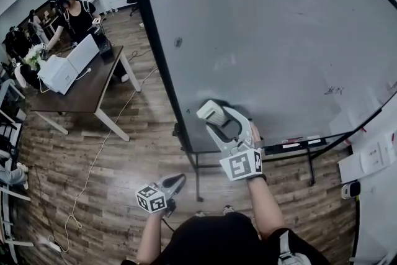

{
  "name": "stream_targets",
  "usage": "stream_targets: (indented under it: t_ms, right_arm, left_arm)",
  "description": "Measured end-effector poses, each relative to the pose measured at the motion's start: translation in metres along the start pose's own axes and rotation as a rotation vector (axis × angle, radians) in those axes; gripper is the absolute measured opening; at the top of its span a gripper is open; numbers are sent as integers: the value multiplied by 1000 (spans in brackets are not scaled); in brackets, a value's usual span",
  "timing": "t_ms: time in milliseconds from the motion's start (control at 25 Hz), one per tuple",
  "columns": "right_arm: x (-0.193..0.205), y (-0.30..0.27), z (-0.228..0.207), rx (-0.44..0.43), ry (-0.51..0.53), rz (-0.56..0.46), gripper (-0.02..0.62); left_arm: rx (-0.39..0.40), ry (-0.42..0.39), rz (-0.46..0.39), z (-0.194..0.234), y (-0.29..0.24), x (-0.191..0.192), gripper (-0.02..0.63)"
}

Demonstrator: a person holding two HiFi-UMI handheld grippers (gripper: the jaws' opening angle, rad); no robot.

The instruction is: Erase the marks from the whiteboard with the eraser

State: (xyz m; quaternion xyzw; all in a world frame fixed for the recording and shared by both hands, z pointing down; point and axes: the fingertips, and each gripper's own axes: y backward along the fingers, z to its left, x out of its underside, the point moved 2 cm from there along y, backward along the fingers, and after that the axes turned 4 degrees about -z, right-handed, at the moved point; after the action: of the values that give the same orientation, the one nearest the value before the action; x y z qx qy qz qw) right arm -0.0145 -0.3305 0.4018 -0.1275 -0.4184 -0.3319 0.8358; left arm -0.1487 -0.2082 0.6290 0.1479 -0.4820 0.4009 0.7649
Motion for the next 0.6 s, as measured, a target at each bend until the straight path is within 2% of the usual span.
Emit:
stream_targets:
  t_ms: [600]
  right_arm:
    - [11,13,-15,31,-25,13,255]
  left_arm:
    - [20,5,7,-8,-16,5,18]
